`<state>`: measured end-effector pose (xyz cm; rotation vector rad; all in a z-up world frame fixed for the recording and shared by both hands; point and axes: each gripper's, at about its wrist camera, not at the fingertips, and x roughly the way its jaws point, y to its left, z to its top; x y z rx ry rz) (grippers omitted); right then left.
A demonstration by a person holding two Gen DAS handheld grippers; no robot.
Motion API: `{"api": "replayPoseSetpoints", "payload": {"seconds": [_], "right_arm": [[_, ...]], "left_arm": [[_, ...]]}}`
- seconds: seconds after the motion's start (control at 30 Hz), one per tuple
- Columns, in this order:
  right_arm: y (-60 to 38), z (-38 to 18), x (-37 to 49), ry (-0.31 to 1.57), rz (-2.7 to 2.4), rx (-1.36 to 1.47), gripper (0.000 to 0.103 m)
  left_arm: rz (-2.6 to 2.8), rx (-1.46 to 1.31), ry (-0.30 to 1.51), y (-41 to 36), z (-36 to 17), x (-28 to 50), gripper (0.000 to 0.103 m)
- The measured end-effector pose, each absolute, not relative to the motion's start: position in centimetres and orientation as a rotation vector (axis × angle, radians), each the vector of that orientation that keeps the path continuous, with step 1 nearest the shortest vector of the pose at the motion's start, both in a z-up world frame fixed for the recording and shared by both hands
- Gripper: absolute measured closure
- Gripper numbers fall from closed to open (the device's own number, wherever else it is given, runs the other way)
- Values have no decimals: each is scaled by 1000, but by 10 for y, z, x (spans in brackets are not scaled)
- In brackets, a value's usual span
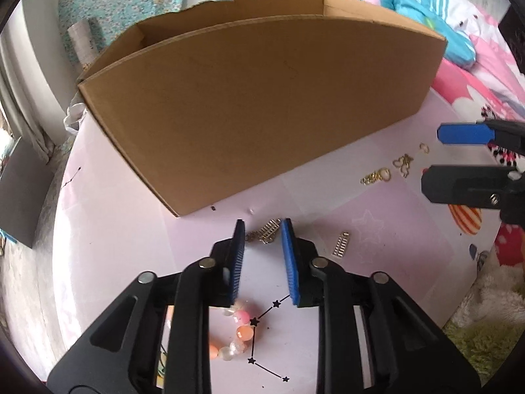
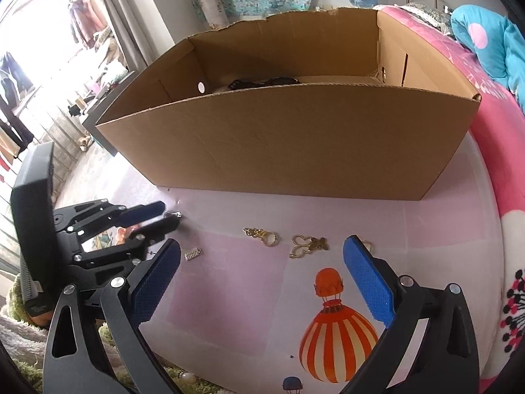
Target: Organize jewelry
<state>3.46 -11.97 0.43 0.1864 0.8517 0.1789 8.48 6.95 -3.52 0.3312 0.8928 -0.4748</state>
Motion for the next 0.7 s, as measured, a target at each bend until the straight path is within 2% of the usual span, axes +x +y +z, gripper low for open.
{"api": "replayPoseSetpoints", "payload": {"seconds": [0.13, 0.7], "right_arm": [[-120, 4, 33, 847, 173, 195, 6], [-103, 11, 32, 811, 280, 165, 8]], "left_arm": [[-496, 332, 894, 65, -37, 83, 101], [-465, 223, 868, 78, -20, 72, 101]]}}
